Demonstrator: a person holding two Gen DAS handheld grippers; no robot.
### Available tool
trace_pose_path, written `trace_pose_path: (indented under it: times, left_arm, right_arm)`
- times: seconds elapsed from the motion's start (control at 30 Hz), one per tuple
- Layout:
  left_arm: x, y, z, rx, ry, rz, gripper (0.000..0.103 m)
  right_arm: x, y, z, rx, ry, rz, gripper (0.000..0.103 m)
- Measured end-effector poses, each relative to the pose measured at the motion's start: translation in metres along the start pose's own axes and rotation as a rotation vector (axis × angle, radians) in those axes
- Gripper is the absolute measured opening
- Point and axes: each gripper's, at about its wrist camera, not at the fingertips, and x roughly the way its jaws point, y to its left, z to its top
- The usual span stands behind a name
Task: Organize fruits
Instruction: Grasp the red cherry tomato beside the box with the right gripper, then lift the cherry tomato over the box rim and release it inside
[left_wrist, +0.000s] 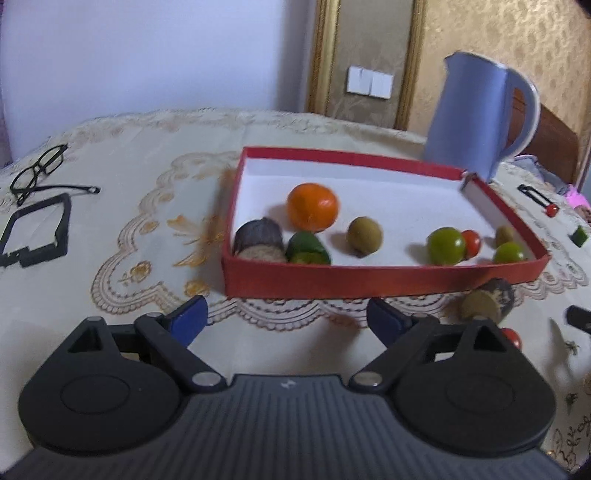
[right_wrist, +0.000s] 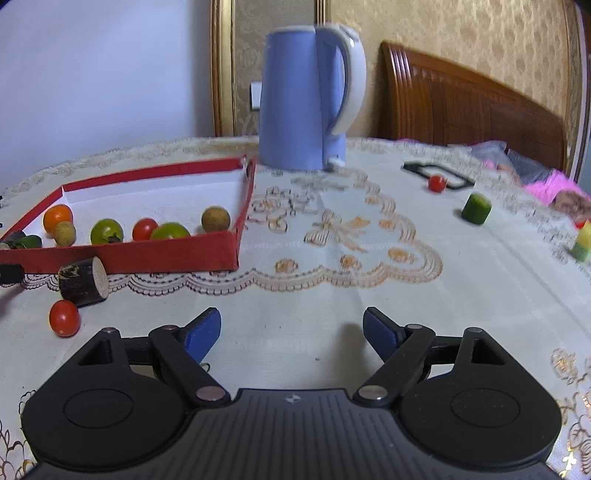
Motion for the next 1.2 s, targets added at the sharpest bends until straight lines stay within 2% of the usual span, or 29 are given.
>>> trace_pose_path:
  times: [0.07,0.17,0.2,0.37,0.5,0.7,0.77,0.83,0.93,0.97,1.0,1.2]
  left_arm:
    - [0.002,-0.004,0.0,0.019,0.005,0.007,0.097]
    - [0.006,-0.014,-0.002,0.073,0.02,0.043,0.101]
    - [0.008,-0.015,-0.002,0.081,0.021,0.059,0.103]
    - [0.009,-0.012,-0.001,0.066,0.025,0.061,0.103]
    - [0.009,-0.012,-0.001,0.066,0.025,0.061,0.103]
    - [0.009,-0.012,-0.002,0.066,0.025,0.061,0.103]
    - [0.009,-0.012,-0.002,0.066,0.025,0.061,0.103]
    - [0.009,-0.012,-0.002,0.066,0.025,0.062,0.103]
    - [0.009,-0.012,-0.002,0.066,0.025,0.061,0.103]
    - [0.009,-0.012,-0.002,0.066,0.025,0.062,0.103]
    - [0.009,-0.012,-0.002,0.066,0.025,0.061,0.103]
    - [0.009,-0.012,-0.002,0.066,0.025,0.062,0.103]
  right_arm:
    - [-0.008,0.005,-0.001,0.005,-0.023,0.014,0.084]
    - [-0.017,0.02,0.0,0.017,0.01,0.181,0.084]
    - [-0.019,0.028,0.001,0.002,0.01,0.198,0.084]
    - [-0.024,0.069,0.007,-0.1,-0.026,0.22,0.084]
    - [-0.014,0.084,0.01,-0.093,0.008,0.256,0.084]
    - [-0.005,0.105,0.011,-0.129,0.033,0.252,0.084]
    - [-0.001,0.11,0.011,-0.138,0.035,0.256,0.077]
    - [0.004,0.114,0.012,-0.146,0.05,0.261,0.063]
    - [0.011,0.118,0.01,-0.154,0.054,0.257,0.058]
    - [0.011,0.118,0.009,-0.157,0.053,0.257,0.05]
    - [0.01,0.117,0.009,-0.16,0.048,0.26,0.03]
    - [0.004,0.113,0.007,-0.165,0.033,0.271,0.03]
